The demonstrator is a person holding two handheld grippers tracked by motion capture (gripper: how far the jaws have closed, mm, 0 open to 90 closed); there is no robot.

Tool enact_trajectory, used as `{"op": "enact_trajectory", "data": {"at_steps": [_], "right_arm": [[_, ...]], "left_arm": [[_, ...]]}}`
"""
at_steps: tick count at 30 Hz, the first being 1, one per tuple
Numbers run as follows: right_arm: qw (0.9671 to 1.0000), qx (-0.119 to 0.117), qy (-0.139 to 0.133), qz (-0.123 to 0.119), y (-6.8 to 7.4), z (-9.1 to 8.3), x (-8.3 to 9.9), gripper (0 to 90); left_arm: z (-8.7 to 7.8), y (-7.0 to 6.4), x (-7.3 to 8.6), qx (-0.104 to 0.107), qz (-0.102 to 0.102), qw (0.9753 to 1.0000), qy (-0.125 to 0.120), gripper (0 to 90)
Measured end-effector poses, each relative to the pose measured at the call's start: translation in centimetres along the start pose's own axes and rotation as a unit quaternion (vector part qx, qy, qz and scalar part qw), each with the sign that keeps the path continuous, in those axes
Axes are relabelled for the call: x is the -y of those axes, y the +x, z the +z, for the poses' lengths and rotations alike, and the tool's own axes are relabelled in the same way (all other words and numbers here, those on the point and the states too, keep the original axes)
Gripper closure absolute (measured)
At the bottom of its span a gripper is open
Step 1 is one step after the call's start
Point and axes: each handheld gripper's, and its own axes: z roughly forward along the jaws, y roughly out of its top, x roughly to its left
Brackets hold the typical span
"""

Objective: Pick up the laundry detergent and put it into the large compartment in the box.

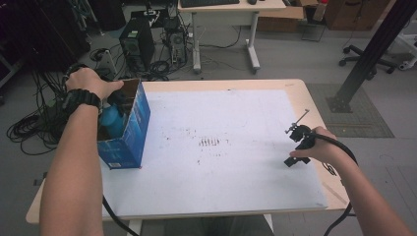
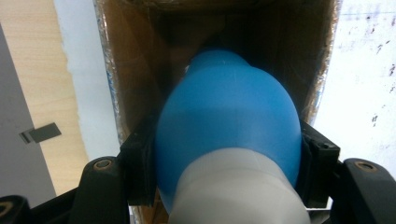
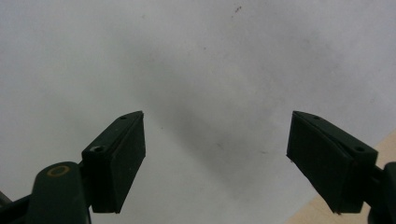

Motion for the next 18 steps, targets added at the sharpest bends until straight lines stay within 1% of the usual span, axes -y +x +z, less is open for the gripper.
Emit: {"op": "enact_trajectory", "data": {"at_steps": [8, 18], "right_arm": [[1.0000, 0.001, 0.000, 0.000, 0.1, 0.0, -0.1, 19.6], [1.0000, 0.001, 0.001, 0.001, 0.0, 0.0, 0.0, 19.6]], "left_arm": [[0.8, 0.0, 0.0, 0.002, 0.002, 1.0000, 0.007, 37.5], [1.6, 0.0, 0.0, 0.003, 0.002, 1.0000, 0.008, 37.4]]}}
